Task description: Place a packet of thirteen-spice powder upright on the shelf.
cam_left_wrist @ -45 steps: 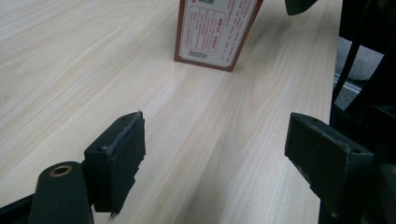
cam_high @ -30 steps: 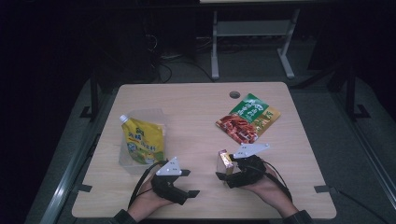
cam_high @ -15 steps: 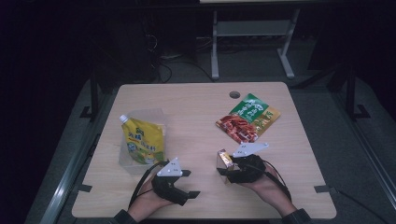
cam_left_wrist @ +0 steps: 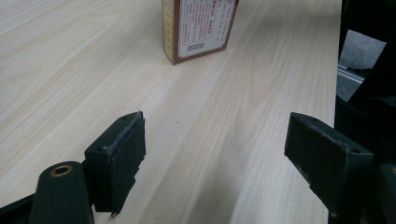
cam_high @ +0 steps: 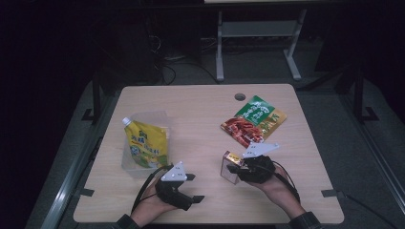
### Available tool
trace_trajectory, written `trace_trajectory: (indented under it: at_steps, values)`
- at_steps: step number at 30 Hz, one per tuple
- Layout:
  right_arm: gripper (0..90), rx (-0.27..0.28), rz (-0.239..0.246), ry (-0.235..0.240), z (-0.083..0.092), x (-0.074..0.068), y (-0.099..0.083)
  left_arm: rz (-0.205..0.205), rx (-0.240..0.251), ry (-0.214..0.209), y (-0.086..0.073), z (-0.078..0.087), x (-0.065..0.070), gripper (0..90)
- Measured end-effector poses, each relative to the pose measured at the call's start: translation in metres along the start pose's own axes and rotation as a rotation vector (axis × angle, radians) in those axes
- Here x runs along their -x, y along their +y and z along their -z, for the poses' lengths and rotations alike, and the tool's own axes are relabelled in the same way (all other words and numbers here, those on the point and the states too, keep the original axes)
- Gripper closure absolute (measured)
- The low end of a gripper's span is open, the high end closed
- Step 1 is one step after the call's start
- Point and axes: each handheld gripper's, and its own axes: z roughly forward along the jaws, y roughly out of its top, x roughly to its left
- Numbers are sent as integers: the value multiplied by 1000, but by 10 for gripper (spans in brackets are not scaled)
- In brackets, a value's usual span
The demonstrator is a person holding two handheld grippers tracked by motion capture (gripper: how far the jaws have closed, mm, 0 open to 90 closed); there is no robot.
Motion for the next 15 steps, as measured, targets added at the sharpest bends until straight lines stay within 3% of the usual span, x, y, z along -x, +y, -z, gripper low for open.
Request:
trace_trajectory:
  at_steps: [10, 15]
  values:
    - [668, -6, 36, 21, -2, 8, 13, -4, -10, 15, -3, 5, -1, 191]
    - [669, 15, 44, 45, -6, 16, 26, 14, -22, 5, -8, 7, 0, 189]
